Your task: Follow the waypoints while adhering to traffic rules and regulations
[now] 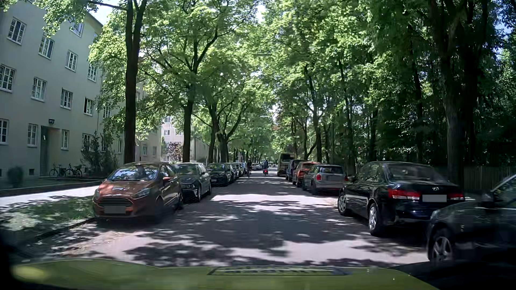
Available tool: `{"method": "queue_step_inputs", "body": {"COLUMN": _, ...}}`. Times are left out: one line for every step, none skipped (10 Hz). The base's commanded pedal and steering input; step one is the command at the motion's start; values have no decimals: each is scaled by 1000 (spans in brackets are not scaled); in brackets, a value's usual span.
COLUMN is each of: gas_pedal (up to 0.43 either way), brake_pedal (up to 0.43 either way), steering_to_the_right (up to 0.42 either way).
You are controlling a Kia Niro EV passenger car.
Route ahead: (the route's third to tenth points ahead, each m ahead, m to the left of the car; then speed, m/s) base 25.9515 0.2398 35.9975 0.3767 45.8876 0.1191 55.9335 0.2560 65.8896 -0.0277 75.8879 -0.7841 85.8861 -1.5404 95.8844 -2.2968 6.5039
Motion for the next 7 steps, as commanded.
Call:
{"method": "queue_step_inputs", "body": {"gas_pedal": 20, "brake_pedal": 0, "steering_to_the_right": 19}}
{"method": "queue_step_inputs", "body": {"gas_pedal": 0, "brake_pedal": 0, "steering_to_the_right": 22}}
{"method": "queue_step_inputs", "body": {"gas_pedal": 0, "brake_pedal": 0, "steering_to_the_right": 22}}
{"method": "queue_step_inputs", "body": {"gas_pedal": 0, "brake_pedal": 0, "steering_to_the_right": 22}}
{"method": "queue_step_inputs", "body": {"gas_pedal": 0, "brake_pedal": 0, "steering_to_the_right": 22}}
{"method": "queue_step_inputs", "body": {"gas_pedal": 0, "brake_pedal": 0, "steering_to_the_right": 22}}
{"method": "queue_step_inputs", "body": {"gas_pedal": 0, "brake_pedal": 0, "steering_to_the_right": 21}}
